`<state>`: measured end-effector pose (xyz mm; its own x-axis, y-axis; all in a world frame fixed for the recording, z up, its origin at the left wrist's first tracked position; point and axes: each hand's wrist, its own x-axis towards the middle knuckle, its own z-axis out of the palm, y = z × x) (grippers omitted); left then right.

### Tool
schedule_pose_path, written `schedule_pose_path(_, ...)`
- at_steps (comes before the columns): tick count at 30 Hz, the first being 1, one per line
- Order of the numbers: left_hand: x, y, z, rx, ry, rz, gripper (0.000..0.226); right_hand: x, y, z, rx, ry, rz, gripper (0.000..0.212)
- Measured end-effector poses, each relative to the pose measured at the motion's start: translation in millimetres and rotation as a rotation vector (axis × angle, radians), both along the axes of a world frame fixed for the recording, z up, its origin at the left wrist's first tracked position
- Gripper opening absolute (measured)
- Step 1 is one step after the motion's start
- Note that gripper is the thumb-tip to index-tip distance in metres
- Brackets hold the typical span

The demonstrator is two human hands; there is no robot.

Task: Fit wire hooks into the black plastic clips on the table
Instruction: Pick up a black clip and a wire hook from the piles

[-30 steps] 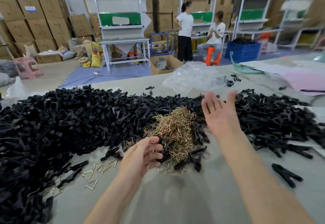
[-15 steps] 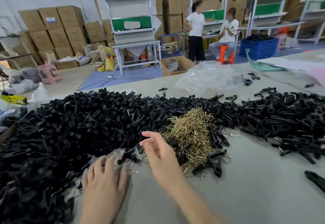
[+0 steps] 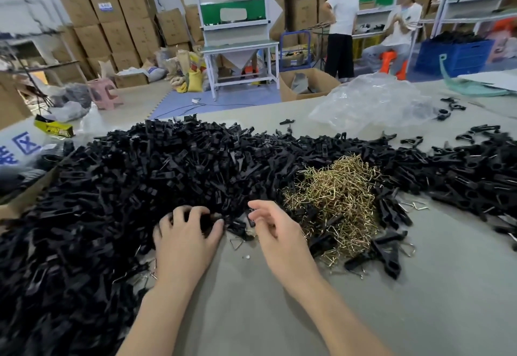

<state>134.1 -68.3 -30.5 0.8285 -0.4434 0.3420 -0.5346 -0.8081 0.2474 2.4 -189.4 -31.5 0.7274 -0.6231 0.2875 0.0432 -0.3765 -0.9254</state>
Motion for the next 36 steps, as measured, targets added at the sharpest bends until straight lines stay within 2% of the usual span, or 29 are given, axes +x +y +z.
schedule_pose_path(8,-31.0,12.9,-2.6,0.052,-0.126,-0.178,0.029,-1.0,1.7,-0.5,-0.06,0.056,0.005,0.032)
schedule_pose_path(11,-36.1,20.5,-3.9,0.008,-0.138,-0.203,0.027,-1.5,4.1,-4.5,-0.243,0.123,0.03,0.035)
schedule_pose_path(14,-37.0,25.7,-1.9,-0.061,-0.095,-0.202,0.037,1.0,6.5,-8.3,-0.445,0.199,0.041,0.039)
schedule_pose_path(19,-36.8,22.1,4.8,-0.231,-0.016,-0.163,0.04,4.8,8.4,-11.9,-0.611,0.298,0.047,0.047)
schedule_pose_path(26,-35.2,22.2,5.8,-0.255,-0.009,-0.152,0.021,3.5,13.5,-8.0,-0.631,0.308,-0.06,0.042)
schedule_pose_path(30,-36.0,21.6,6.4,-0.266,-0.004,-0.157,0.02,2.9,17.4,-1.7,-0.651,0.314,-0.075,0.03)
schedule_pose_path(36,-36.8,23.2,10.2,-0.451,-0.015,-0.184,0.033,2.0,20.0,-0.4,-0.649,0.317,-0.017,0.011)
